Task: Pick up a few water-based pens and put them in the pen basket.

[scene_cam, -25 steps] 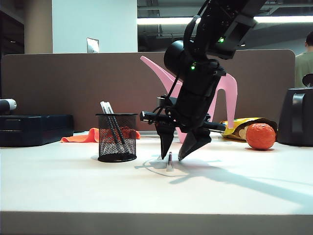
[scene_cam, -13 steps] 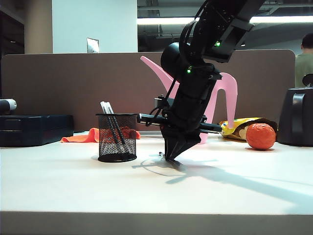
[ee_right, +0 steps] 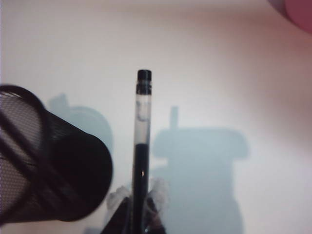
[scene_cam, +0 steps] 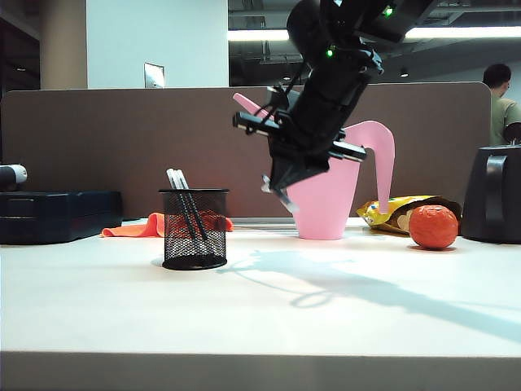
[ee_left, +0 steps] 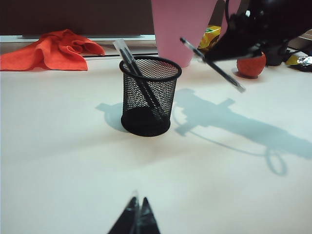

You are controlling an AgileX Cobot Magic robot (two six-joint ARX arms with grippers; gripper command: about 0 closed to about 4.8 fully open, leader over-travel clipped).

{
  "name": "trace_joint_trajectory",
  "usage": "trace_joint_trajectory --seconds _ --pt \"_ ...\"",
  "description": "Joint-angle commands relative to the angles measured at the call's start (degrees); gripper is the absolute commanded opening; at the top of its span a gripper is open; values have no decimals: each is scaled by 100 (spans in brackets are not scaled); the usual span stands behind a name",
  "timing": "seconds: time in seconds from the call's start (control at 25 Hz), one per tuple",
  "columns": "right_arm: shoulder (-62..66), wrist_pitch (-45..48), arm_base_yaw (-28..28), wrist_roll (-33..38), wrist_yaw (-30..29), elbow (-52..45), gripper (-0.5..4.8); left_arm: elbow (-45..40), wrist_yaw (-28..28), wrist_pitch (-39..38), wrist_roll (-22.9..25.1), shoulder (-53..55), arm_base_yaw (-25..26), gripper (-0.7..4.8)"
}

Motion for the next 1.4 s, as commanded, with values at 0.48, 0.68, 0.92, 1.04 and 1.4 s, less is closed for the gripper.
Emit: trace_joint_trajectory --seconds 0.48,0.68,0.92,1.04,1.4 --pt "173 3687 9 -140 -1827 7 -8 13 4 50 26 4 4 -4" --pt "769 4590 26 -94 -2293 7 -8 13 4 50 24 7 4 -4" --pt "1137 4623 26 -94 -2288 7 -9 13 4 50 24 7 4 -4" --pt "1263 4640 26 -96 -2267 7 -9 13 4 50 24 7 4 -4" --pt "1342 4664 28 -96 -2140 9 0 11 2 48 26 4 4 -4"
